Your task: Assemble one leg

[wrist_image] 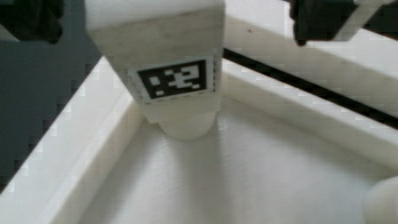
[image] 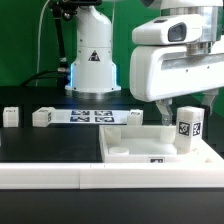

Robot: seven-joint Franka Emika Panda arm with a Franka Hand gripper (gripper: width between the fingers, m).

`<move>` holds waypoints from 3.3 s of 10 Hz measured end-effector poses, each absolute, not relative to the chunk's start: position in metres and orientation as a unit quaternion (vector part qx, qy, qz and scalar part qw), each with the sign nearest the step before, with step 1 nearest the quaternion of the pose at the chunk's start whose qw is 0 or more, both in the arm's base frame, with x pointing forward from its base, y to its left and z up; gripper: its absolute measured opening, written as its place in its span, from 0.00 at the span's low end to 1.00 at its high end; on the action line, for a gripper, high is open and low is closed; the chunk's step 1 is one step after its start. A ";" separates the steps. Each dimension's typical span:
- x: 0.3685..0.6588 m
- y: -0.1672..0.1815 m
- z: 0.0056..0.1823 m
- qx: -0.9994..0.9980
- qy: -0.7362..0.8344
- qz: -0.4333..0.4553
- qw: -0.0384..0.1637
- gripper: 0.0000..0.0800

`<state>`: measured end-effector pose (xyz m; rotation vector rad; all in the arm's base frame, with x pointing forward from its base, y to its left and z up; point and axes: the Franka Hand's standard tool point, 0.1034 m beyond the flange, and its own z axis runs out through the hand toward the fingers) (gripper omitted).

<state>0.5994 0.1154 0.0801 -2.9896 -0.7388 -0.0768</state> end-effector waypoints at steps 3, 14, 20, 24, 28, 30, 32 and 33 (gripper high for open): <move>0.599 0.115 0.080 -0.971 -0.235 -0.025 0.031 0.51; 0.599 0.117 0.078 -0.970 0.236 -0.008 0.054 0.36; 0.600 0.117 0.077 -0.895 0.442 -0.002 0.058 0.36; 0.603 0.118 0.080 -0.939 0.340 -0.008 0.057 0.73; 0.604 0.120 0.082 -0.989 0.137 -0.020 0.043 0.81; 0.603 0.119 0.079 -0.999 0.021 -0.023 0.028 0.81; 0.603 0.120 0.080 -0.997 -0.077 -0.020 0.011 0.81; 0.603 0.121 0.080 -0.993 -0.114 -0.021 0.005 0.81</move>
Offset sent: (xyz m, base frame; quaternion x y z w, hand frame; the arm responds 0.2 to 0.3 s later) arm 0.0000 0.0000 0.0000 0.0000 0.0000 0.0650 0.9979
